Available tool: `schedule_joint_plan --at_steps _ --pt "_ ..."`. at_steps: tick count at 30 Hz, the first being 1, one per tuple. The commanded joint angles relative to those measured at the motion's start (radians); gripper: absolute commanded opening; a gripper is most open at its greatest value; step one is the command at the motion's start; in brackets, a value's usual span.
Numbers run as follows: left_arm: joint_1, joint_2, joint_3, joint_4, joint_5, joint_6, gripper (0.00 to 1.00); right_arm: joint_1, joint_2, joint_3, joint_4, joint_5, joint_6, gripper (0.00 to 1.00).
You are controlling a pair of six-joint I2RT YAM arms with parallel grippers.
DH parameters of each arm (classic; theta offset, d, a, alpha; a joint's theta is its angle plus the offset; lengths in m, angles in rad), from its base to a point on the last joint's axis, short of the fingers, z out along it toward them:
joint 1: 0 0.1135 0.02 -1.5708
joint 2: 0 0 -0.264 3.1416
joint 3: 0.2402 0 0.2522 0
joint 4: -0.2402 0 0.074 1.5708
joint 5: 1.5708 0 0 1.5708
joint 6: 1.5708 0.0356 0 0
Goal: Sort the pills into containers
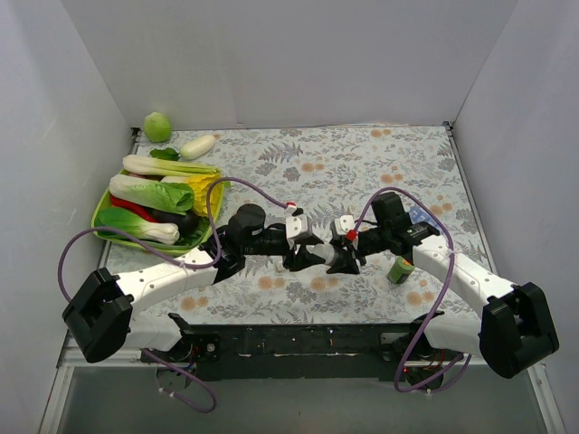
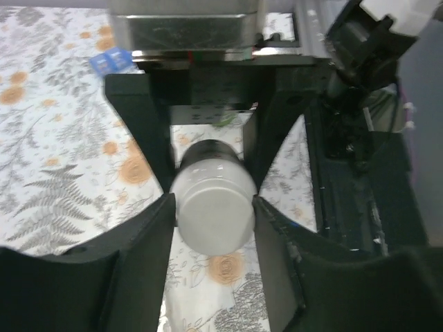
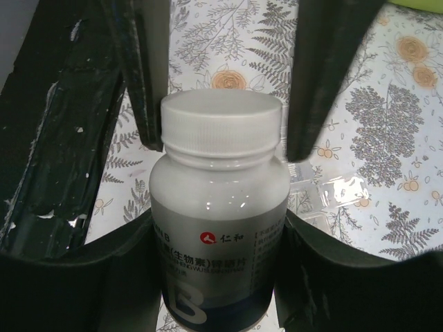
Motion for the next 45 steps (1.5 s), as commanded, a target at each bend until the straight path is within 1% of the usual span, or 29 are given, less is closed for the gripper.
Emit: schedule_joint_plan --at_steps 1,2,3,5,6,7,9,10,12,13,16,17,18,19,20,23,24,25,26,27,29,30,33,36,37,38,41,44,45 --pt "-0.004 -0.008 0.037 -0.015 -0.005 -0.049 0.37 -0.004 -0.016 -0.001 0.006 -0.024 -0.003 0.04" --pt "-0.004 -0.011 0.035 -0.02 -0.014 -0.062 0.29 -0.004 -0.018 -0.001 0.006 -0.022 -0.001 0.04" --pt "-0.004 -0.012 0.038 -0.025 -0.021 -0.101 0.16 -0.004 -0.018 -0.002 0.01 -0.019 0.0 0.04" --pt "-0.004 -0.015 0.047 -0.049 -0.077 -0.17 0.02 -0.004 -0.018 -0.004 0.016 -0.007 0.011 0.04" --pt "-0.004 -0.014 0.069 -0.061 -0.099 -0.212 0.0 -0.004 -0.021 -0.005 0.029 -0.001 0.017 0.04" --pt "-0.004 -0.006 0.084 -0.101 -0.178 -0.335 0.0 -0.006 -0.021 -0.007 0.032 0.014 0.023 0.04" --pt "-0.004 0.012 0.141 -0.182 -0.27 -0.471 0.0 -0.004 -0.024 -0.008 0.042 0.03 0.037 0.04" --pt "-0.004 0.043 0.211 -0.295 -0.327 -0.617 0.0 -0.004 -0.024 -0.008 0.053 0.047 0.043 0.04" --pt "-0.004 0.064 0.265 -0.427 -0.352 -0.758 0.0 -0.004 -0.022 -0.01 0.062 0.057 0.057 0.04" --pt "-0.004 0.07 0.285 -0.448 -0.353 -0.886 0.0 -0.004 -0.022 -0.01 0.07 0.068 0.062 0.04" --pt "-0.004 0.057 0.261 -0.48 -0.363 -1.088 0.0 -0.004 -0.019 -0.008 0.079 0.083 0.074 0.04" --pt "-0.004 0.046 0.251 -0.489 -0.37 -1.19 0.02 -0.004 -0.019 -0.01 0.081 0.083 0.075 0.04" --pt "-0.004 0.041 0.242 -0.496 -0.367 -1.221 0.11 -0.004 -0.021 -0.01 0.082 0.083 0.077 0.04" --pt "-0.004 0.037 0.236 -0.494 -0.363 -1.249 0.21 -0.006 -0.021 -0.011 0.082 0.085 0.078 0.04" --pt "-0.004 0.034 0.225 -0.493 -0.351 -1.272 0.38 -0.004 -0.022 -0.013 0.084 0.085 0.078 0.04" --pt "-0.004 0.017 0.221 -0.477 -0.337 -1.266 0.6 -0.004 -0.024 -0.013 0.084 0.082 0.081 0.04" --pt "-0.004 0.002 0.221 -0.476 -0.341 -1.242 0.69 -0.004 -0.025 -0.013 0.082 0.082 0.08 0.03" --pt "-0.003 -0.005 0.224 -0.48 -0.344 -1.228 0.75 -0.004 -0.025 -0.013 0.082 0.08 0.08 0.04" --pt "0.0 -0.015 0.222 -0.482 -0.344 -1.206 0.78 -0.004 -0.027 -0.013 0.081 0.08 0.08 0.04" --pt "0.008 -0.026 0.218 -0.483 -0.34 -1.171 0.85 -0.004 -0.027 -0.013 0.079 0.08 0.078 0.04" --pt "0.019 -0.063 0.208 -0.483 -0.327 -1.124 0.92 -0.006 -0.027 -0.013 0.079 0.076 0.077 0.04" --pt "0.028 -0.075 0.198 -0.486 -0.318 -1.095 0.97 -0.006 -0.028 -0.013 0.076 0.071 0.077 0.04" --pt "0.04 -0.141 0.169 -0.499 -0.288 -0.938 0.98 -0.007 -0.027 -0.011 0.073 0.061 0.072 0.04" --pt "0.043 -0.207 0.147 -0.519 -0.252 -0.75 0.98 -0.007 -0.028 -0.01 0.066 0.044 0.065 0.04" --pt "0.042 -0.224 0.127 -0.523 -0.254 -0.659 0.98 -0.009 -0.028 -0.008 0.061 0.041 0.063 0.04" --pt "0.043 -0.263 0.116 -0.525 -0.258 -0.612 0.98 -0.007 -0.027 -0.008 0.059 0.038 0.059 0.04" --pt "0.043 -0.343 0.061 -0.493 -0.3 -0.457 0.98 -0.007 -0.027 -0.007 0.052 0.025 0.054 0.04" --pt "0.045 -0.399 0.015 -0.419 -0.358 -0.36 0.98 -0.009 -0.027 -0.007 0.046 0.019 0.048 0.04" --pt "0.045 -0.432 0.005 -0.369 -0.358 -0.332 0.98 -0.007 -0.025 -0.005 0.043 0.018 0.045 0.04"
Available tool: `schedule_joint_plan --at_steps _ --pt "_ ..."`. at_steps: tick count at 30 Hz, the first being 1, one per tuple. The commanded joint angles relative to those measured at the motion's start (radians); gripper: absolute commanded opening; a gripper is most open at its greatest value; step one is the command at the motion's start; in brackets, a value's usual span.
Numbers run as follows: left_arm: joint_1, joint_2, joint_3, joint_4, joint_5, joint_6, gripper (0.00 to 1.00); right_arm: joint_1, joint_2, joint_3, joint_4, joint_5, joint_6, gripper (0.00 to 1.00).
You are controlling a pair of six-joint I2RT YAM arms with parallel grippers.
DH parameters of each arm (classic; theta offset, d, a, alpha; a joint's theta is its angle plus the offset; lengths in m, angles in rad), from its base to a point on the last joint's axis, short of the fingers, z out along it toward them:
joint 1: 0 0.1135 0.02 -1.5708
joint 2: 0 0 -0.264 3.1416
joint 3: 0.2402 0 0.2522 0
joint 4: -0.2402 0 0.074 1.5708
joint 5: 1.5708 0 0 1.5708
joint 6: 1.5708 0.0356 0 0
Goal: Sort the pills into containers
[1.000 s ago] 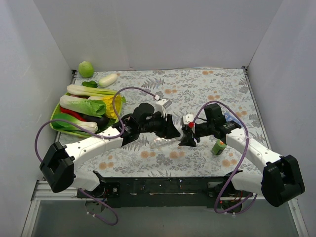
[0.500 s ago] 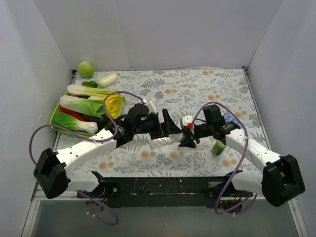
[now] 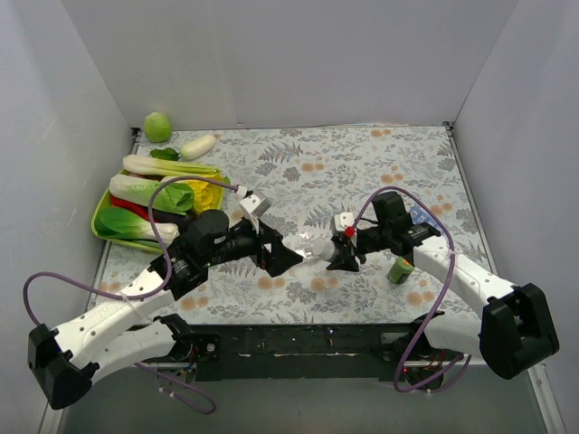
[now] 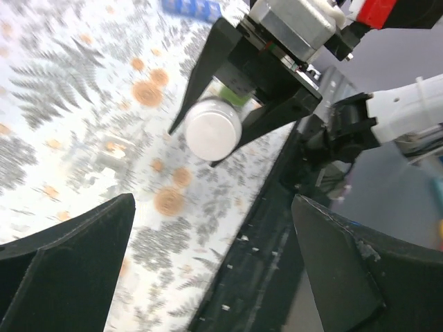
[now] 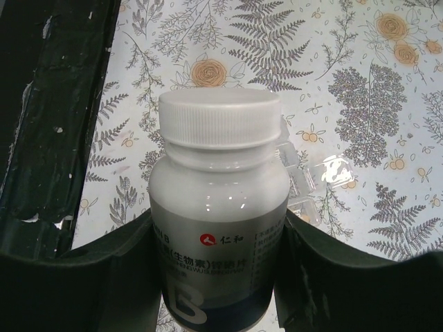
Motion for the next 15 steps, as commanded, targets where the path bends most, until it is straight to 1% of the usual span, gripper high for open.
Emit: schedule_joint_plan --at_steps 1,2,3,5,6,7,9,10,15 --pt "0.004 -0.095 -0.052 0.137 -0.046 0.264 0.98 0.0 -0.02 0.007 -0.01 -0.049 -0.025 0.04" --pt "0.004 -0.105 -0.066 0.157 -0.029 0.307 0.98 0.0 -0.023 0.007 -0.013 -0.052 -0.026 0.04" --pt "0.004 -0.115 -0.075 0.198 0.013 0.388 0.98 0.0 -0.022 0.007 -0.013 -0.052 -0.026 0.04" --pt "0.004 -0.12 -0.098 0.209 0.075 0.493 0.98 -0.001 -0.022 0.007 -0.013 -0.058 -0.029 0.04" --pt "0.004 -0.12 -0.108 0.229 0.118 0.577 0.98 0.0 -0.02 0.007 -0.013 -0.061 -0.028 0.04" --pt "0.004 -0.111 -0.114 0.234 0.136 0.612 0.98 0.0 -0.017 0.007 -0.016 -0.064 -0.031 0.04" --pt "0.004 -0.089 -0.114 0.234 0.176 0.68 0.98 0.0 -0.015 0.008 -0.015 -0.069 -0.031 0.04" --pt "0.004 -0.054 -0.108 0.234 0.204 0.712 0.98 0.0 -0.012 0.008 -0.016 -0.07 -0.034 0.04" --pt "0.004 0.078 -0.057 0.249 0.279 0.752 0.98 0.0 -0.014 0.008 -0.018 -0.072 -0.037 0.04"
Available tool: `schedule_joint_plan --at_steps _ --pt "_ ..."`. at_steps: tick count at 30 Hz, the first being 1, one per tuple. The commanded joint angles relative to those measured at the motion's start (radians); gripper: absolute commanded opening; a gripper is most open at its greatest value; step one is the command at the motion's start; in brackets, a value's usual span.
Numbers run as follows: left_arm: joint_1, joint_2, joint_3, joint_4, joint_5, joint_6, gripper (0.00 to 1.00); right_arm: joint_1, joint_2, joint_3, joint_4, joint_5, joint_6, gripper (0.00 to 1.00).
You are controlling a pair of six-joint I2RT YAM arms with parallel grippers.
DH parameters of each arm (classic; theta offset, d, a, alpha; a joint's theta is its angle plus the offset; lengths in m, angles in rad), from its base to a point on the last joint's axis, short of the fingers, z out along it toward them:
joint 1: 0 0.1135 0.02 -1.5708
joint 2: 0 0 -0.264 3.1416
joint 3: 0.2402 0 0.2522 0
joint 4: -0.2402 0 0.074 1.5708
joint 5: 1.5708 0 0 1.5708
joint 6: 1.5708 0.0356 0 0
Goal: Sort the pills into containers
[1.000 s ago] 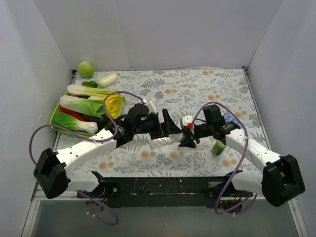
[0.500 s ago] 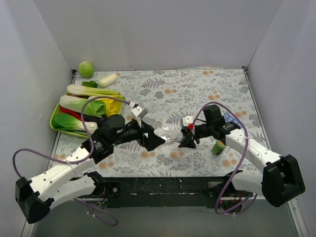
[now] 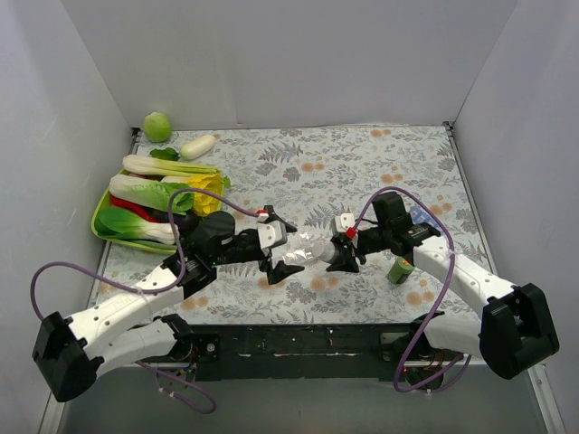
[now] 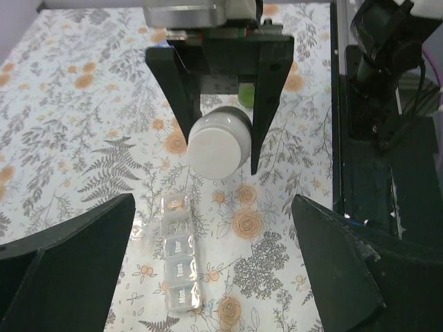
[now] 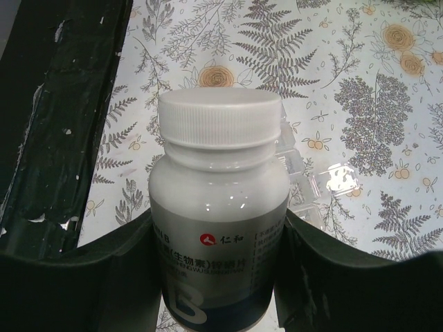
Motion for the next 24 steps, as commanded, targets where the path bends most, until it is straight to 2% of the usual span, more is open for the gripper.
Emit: schedule_joint_plan --at_steps 1,7,14,18,24 --pt "0.003 0.104 0.053 0.045 0.105 0.115 0.98 0.0 -0.014 0.008 -0.011 -0.04 -0.016 0.04" --pt "-0.011 0.218 0.057 0.171 0.153 0.063 0.98 0.0 -0.015 0.007 -0.009 -0.042 -0.018 0.04" --pt "-0.052 0.293 0.064 0.249 0.09 0.034 0.97 0.0 -0.017 0.005 -0.009 -0.042 -0.018 0.04" --pt "-0.06 0.31 0.078 0.246 0.068 0.034 0.92 0.0 -0.017 0.004 -0.008 -0.04 -0.016 0.04" --pt "-0.063 0.328 0.095 0.238 0.025 0.012 0.73 0.0 -0.017 0.004 -0.006 -0.039 -0.018 0.04"
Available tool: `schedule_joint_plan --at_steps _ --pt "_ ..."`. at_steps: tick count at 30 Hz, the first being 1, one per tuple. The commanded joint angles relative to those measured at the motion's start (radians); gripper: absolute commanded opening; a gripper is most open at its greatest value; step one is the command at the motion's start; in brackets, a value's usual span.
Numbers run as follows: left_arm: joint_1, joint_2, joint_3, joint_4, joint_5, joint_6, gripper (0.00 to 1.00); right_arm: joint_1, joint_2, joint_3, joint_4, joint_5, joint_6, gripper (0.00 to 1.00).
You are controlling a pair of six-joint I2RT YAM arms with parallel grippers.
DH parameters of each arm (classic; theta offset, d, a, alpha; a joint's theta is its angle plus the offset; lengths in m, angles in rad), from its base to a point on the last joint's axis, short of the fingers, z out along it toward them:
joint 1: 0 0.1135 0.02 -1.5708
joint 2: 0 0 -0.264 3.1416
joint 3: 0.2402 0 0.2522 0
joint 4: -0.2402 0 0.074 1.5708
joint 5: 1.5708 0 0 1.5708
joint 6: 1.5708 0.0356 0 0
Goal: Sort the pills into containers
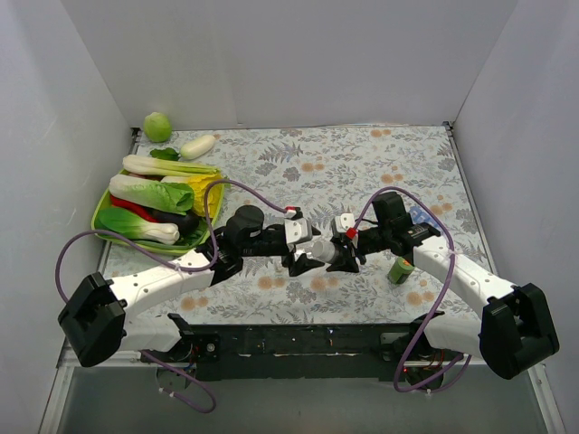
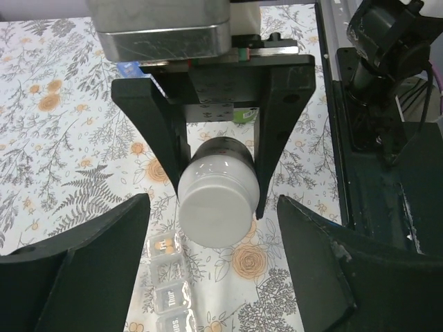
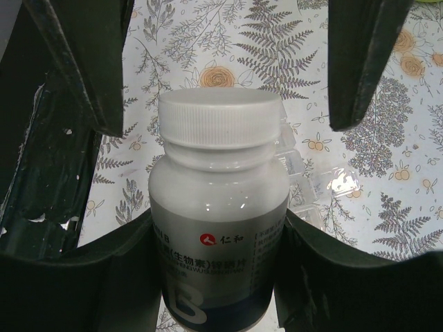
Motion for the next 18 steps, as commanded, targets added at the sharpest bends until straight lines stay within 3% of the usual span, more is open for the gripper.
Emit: schedule_joint_plan --at_steps 1,10,13,18 --pt "-0.005 0.011 0.048 0.018 -0.041 -0.014 0.7 -0.001 -0.015 0.004 -0.006 -0.034 -0.014 0.04" --pt "-0.008 0.027 0.062 -0.051 -0.06 -0.02 0.38 0.0 -0.017 0.002 -0.006 -0.029 -0.013 0.04" --pt "-0.008 0.019 0.071 -0.082 -0.066 -0.031 0.23 0.0 -0.015 0.004 -0.006 -0.031 -0.014 0.04" --pt "-0.008 0.028 0.141 -0.171 -0.104 -0.179 0.08 0.0 -0.018 -0.001 -0.003 -0.014 -0.01 0.04"
